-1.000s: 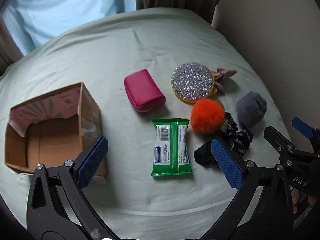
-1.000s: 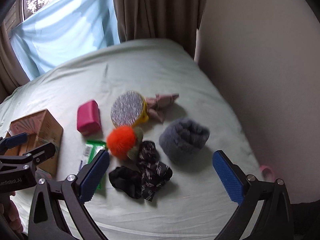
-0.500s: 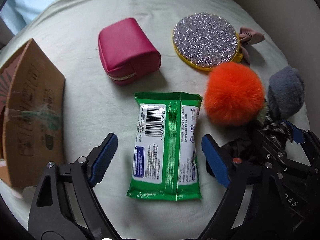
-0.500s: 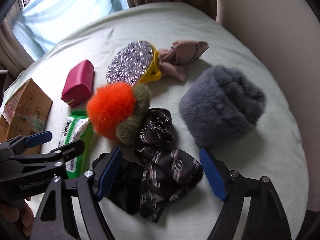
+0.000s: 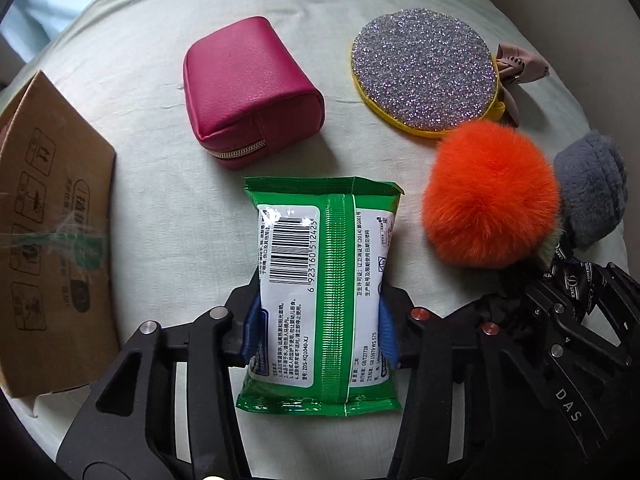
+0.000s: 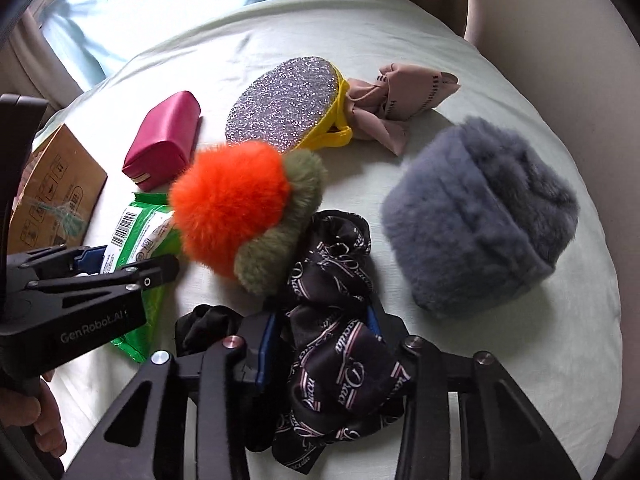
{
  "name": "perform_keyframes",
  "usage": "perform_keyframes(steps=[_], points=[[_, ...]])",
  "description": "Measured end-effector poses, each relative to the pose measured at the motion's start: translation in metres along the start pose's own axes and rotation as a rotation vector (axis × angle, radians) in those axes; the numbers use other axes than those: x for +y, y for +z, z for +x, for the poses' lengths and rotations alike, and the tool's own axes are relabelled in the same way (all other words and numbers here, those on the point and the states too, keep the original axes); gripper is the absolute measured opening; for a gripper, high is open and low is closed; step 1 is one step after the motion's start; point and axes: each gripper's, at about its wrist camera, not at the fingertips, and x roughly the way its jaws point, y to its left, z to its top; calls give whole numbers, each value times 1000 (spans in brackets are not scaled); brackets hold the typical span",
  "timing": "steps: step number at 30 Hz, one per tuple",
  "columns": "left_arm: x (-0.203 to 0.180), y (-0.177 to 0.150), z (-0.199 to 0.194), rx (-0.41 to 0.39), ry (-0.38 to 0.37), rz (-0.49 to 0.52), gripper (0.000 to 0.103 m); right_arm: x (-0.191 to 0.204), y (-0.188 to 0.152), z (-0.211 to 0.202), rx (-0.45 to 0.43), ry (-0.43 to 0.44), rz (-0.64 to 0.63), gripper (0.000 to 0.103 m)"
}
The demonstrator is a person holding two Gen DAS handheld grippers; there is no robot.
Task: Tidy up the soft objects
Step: 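Carry the wipes pack and scrunchie into the cardboard box and release both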
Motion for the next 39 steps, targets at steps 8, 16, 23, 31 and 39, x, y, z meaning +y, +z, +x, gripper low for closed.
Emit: perform_keyframes(steps=[8, 16, 23, 31, 39], points=[[-2, 4, -15, -21, -12, -2, 34, -9, 2, -12, -10, -1, 33, 33], [0, 14, -61, -70, -22, 0, 34, -8, 12, -51, -49, -12, 36, 33], [9, 30, -132, -136, -70, -10, 34, 8, 39, -111, -114, -39, 43, 32], [52, 43, -223, -216, -136, -47, 34, 64, 81, -201, -219, -73, 46, 32], [149, 43, -302, -287, -97, -85, 34, 159, 113, -263, -274, -59, 45, 32]])
